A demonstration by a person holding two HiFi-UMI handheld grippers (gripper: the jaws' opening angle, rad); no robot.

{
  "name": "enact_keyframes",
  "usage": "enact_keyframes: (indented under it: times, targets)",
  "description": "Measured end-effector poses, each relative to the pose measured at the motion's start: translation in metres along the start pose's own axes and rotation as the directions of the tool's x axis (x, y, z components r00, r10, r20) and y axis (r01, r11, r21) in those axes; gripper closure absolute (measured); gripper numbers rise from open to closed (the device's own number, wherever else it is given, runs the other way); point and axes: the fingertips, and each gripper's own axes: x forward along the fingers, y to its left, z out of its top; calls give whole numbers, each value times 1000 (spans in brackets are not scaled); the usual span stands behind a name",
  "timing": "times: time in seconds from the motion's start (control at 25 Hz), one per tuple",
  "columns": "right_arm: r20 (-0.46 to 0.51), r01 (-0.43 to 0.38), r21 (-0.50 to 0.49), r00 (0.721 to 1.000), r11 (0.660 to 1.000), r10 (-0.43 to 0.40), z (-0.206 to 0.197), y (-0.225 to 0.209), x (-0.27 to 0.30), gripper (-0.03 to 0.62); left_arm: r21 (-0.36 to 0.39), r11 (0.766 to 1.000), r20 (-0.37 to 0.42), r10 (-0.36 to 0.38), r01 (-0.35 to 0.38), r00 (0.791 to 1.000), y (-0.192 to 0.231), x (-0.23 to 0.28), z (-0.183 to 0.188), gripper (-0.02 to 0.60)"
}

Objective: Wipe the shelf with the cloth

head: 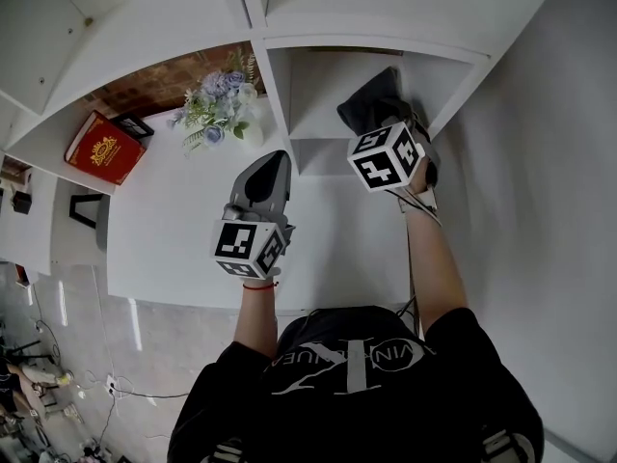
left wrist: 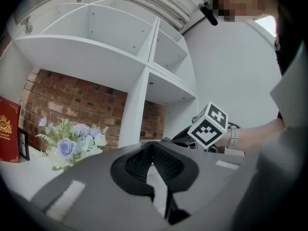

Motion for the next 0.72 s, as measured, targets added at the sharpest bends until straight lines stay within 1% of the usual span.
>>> enact_keyframes:
  times: [0.04,0.08,0.12,0.16,0.2,0.24,0.32,0.36,0.48,0.52,0.64,0.72]
  targets:
    - [37,21,38,999,999,-23,2,-5,-8,583,0,1000,1,-3,3,1000,-1,-1,1,571]
    - [79,22,81,997,996,-28,5,-7,-17,582,-3,1000,3,-6,6,1000,-1,-1,1,571]
    - [121,-8,122,993,993,-7,10,-6,-26,582,-8,1000,5,-8,8,1000,0,-1,2,571]
    - [159,-57,145,987,988,34,16,0,-31,582,-15,1000,8,-10,10,1000,1,-1,3,571]
    - [180,-107,139,980,984,81,22,10,-33,582,-22,1000,9,-13,13,1000,2,0,3,571]
    - [177,-138,108,977,984,118,25,21,-31,582,-29,999,9,-16,16,1000,1,1,3,571]
    - [123,-149,37,982,988,144,21,38,-21,582,-34,999,7,-25,25,1000,-2,3,3,571]
    - [101,-143,38,985,989,138,16,40,-19,582,-33,999,7,-31,32,999,-4,4,3,571]
    - [68,-121,132,991,984,113,1,29,-19,583,-23,999,4,-45,45,999,-7,8,2,571]
    - [57,-106,144,994,984,98,-4,23,-21,583,-22,999,1,-45,45,999,-7,8,1,571]
    - [23,-45,140,999,989,43,-19,9,-26,583,-26,998,-7,-48,48,999,-7,6,-2,571]
    - [-1,-25,130,1000,991,25,-24,5,-26,583,-30,998,-7,-52,52,999,-7,6,-3,569]
